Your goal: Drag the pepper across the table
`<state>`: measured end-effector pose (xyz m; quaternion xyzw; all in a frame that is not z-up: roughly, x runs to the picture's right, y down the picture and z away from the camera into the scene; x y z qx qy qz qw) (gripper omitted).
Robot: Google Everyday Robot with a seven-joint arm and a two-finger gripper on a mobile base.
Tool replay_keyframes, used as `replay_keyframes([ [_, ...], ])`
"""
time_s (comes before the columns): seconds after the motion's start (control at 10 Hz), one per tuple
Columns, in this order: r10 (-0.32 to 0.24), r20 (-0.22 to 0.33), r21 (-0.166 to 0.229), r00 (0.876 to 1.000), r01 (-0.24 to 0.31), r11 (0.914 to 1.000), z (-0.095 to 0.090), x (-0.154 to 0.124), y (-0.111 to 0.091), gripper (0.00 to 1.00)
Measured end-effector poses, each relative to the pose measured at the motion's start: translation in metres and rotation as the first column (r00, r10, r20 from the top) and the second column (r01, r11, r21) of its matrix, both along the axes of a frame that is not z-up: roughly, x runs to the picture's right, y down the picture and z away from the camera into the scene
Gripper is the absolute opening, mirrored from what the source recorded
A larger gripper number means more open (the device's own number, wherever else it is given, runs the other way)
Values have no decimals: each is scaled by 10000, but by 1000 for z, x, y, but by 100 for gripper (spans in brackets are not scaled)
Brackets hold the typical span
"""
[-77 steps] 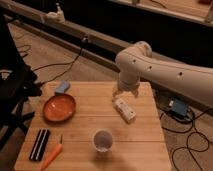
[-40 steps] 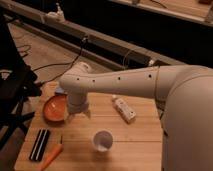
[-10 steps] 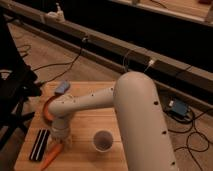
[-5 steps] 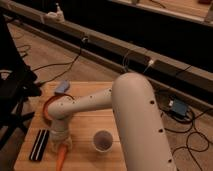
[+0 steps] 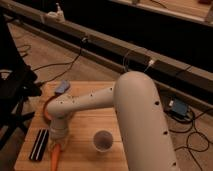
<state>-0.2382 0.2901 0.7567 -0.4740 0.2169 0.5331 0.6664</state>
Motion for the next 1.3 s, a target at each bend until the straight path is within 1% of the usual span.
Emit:
replay_keyframes([
  [0.3, 135, -296, 476, 9995, -121, 9988, 6, 11, -14, 0],
  [0.5, 199, -404, 573, 9990, -176, 9982, 11, 17, -16, 0],
  [0.7, 276, -622, 651, 9977, -235, 9976, 15, 28, -18, 0],
  [0.8, 319, -781, 699, 9964, -264, 9972, 17, 35, -20, 0],
  [1.0, 566, -1346, 937, 9893, -442, 9946, 24, 60, -26, 0],
  [1.3, 970, -1759, 1153, 9796, -773, 9903, 29, 91, -32, 0],
])
